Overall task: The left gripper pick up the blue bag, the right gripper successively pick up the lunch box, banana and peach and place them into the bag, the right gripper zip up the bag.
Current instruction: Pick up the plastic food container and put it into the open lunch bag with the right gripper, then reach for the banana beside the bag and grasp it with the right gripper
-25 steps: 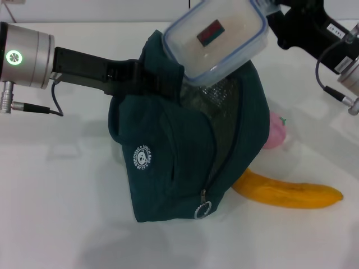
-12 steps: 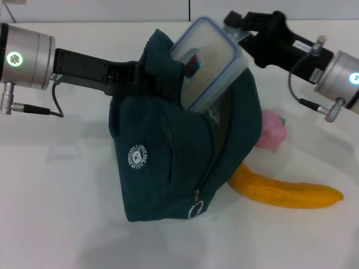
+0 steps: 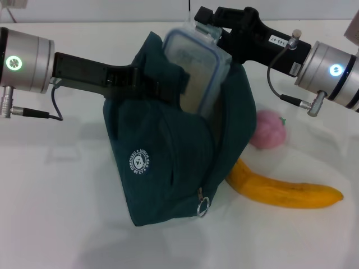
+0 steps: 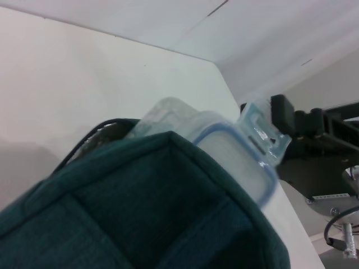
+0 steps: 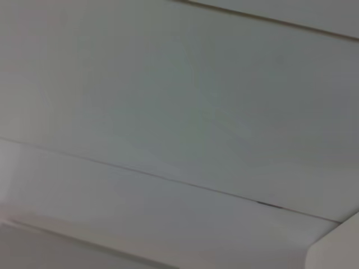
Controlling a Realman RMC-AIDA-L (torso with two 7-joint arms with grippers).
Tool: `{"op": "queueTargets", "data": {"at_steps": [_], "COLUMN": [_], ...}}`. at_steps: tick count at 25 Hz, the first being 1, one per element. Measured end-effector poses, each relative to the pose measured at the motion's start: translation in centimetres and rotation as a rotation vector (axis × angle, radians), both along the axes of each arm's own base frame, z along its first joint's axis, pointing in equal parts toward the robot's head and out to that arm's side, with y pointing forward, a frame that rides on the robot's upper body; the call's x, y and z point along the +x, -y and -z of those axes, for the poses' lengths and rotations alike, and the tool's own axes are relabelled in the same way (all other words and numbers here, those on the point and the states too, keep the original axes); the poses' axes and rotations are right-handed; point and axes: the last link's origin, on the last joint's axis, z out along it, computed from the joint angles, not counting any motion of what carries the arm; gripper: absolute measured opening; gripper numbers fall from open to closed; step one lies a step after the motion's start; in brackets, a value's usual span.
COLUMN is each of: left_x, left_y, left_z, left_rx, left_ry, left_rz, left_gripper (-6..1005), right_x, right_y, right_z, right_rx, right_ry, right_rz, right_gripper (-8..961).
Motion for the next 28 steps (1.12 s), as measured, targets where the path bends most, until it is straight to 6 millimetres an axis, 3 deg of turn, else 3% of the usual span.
{"op": "queueTargets", "data": {"at_steps": [9,20,28], "left_x": [-0.2,-0.9,-0.9], "left_y": [0.0,0.2,0.2], "left_z": [-0.2,-0.6,-0.6], "left_rx": [0.008,0.015,0.016], "left_ry": [0.001,-0.003,-0.003], "left_rz": [0.001,-0.015,-0.015], "left_gripper": [35,35,36], "right_x": [1.2,4.3,6.3], "right_y": [0.0,0.6,0.8], "right_z": [-0.4,-2.9,-4.6], "right_rx": [0.019,0.194,0.308], "right_ry": [-0.029,-0.030,0.103], "right_rz": [0.061,0.074,0.001], "right_gripper": [324,788,869]}}
